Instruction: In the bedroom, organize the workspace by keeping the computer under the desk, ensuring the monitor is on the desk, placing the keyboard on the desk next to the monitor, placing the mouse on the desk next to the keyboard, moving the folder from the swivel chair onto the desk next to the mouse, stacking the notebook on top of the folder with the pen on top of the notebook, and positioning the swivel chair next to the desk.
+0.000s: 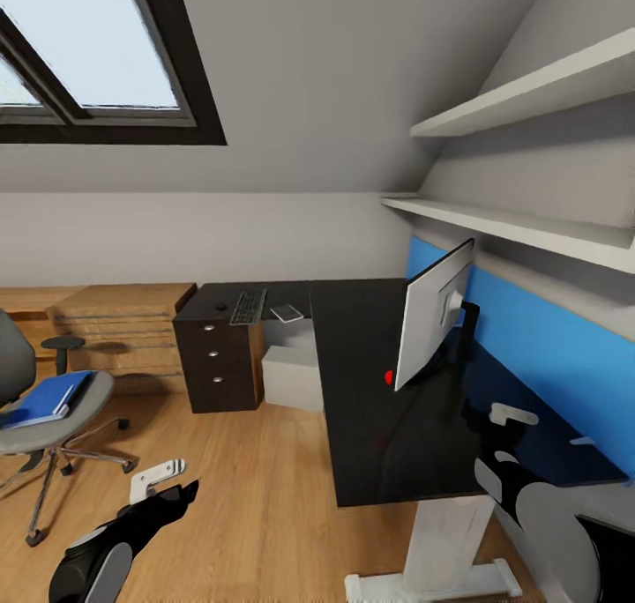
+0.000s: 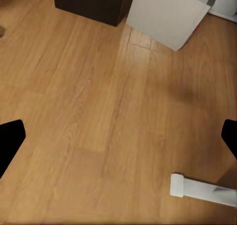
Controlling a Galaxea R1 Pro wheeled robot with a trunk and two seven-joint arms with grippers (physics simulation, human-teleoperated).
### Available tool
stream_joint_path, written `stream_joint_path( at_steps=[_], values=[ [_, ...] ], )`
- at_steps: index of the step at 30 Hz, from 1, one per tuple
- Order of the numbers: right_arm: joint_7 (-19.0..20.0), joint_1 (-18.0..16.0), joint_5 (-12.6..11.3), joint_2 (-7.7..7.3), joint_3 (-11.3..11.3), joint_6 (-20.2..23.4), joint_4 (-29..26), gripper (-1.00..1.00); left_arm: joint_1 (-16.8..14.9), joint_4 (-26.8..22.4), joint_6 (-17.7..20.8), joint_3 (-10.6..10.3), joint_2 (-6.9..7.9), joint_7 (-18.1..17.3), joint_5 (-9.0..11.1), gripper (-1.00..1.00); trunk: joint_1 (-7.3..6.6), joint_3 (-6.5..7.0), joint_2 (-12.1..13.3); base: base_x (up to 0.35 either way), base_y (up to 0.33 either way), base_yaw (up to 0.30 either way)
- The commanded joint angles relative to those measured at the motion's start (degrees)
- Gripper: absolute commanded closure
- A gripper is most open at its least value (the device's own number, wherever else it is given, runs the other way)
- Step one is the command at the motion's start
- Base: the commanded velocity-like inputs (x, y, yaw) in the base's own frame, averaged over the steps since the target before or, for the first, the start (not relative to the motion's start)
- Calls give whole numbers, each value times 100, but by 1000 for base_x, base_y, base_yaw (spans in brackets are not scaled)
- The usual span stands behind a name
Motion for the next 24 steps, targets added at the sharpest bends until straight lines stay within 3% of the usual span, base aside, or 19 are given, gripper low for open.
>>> stream_joint_path(
  at_steps=[1, 13, 14, 19, 20, 24],
  values=[
    [-26, -8, 50, 0, -25, -15, 8, -100, -4, -6, 19, -3, 2, 48, 61, -100, -3, -8, -6, -287, 178, 0],
    [-40, -12, 29, 49, -10, 120, -41, -100, -4, 103, 19, 8, -6, 64, 69, -100, -3, -8, -6, -80, 43, 0],
    [-44, -13, 33, 355, -18, 577, -319, -100, -4, 130, 19, 4, -13, 69, 69, -100, -3, -8, -6, 0, 0, 0],
    [-45, 2, 9, 549, -47, 1622, -985, -100, -4, 158, 19, 3, -14, 73, 69, -100, -3, -8, -6, 0, 0, 0],
    [-45, 679, -1, 853, -57, 2866, -2755, -100, -4, 168, 17, 3, -16, 76, 66, -100, -3, -8, -6, 0, 0, 0],
    [-46, 1582, 0, 1166, -53, 3899, -4706, -100, -4, 169, 17, -3, -21, 77, 63, -100, -3, -8, -6, 0, 0, 0]
  ],
)
